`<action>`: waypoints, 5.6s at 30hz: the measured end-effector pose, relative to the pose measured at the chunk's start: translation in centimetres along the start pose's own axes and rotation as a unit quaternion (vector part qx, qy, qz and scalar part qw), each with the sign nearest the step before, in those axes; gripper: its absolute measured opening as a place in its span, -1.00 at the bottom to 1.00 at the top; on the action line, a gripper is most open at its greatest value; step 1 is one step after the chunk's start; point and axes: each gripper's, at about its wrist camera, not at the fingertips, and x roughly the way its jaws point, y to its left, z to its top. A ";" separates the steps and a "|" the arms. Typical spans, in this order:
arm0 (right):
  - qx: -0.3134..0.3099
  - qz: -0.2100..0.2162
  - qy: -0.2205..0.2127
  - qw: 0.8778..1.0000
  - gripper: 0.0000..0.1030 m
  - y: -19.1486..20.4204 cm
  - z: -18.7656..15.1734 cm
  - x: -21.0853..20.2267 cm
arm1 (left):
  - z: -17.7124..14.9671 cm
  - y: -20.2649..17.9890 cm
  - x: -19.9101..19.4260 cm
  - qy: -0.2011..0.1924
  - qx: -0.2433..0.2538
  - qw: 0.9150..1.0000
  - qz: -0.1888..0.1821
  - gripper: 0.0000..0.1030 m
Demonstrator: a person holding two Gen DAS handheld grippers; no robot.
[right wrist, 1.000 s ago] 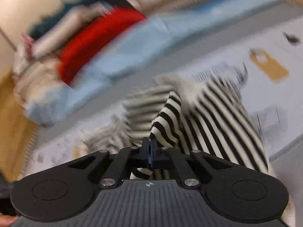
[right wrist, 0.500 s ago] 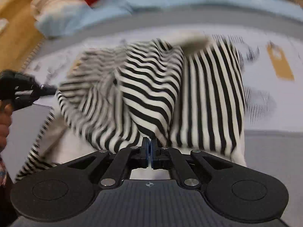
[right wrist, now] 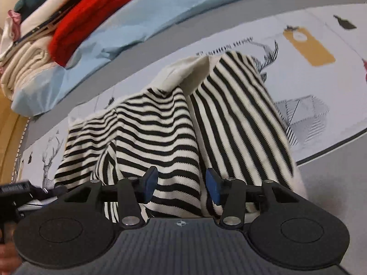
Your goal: Fold small clothes
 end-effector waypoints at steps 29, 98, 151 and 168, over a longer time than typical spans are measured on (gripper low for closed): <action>0.047 -0.040 -0.133 0.989 -0.92 -0.3 -0.2 -2.9 | 0.9 0.4 -2.8 -0.108 0.011 0.993 0.040 -0.08; -0.041 -0.043 -0.200 0.978 -0.49 -7.3 -23.0 -27.7 | -24.0 9.3 -23.5 -0.180 0.156 0.969 -0.069 -0.67; -0.066 -0.162 0.013 0.985 -0.94 -5.6 -23.1 -14.4 | -20.4 14.5 -12.4 -0.053 0.075 0.993 0.071 -0.88; -0.019 -0.189 0.027 0.981 -0.89 -8.3 -22.9 -16.5 | -20.5 14.8 -12.6 -0.004 0.077 0.995 0.069 -0.47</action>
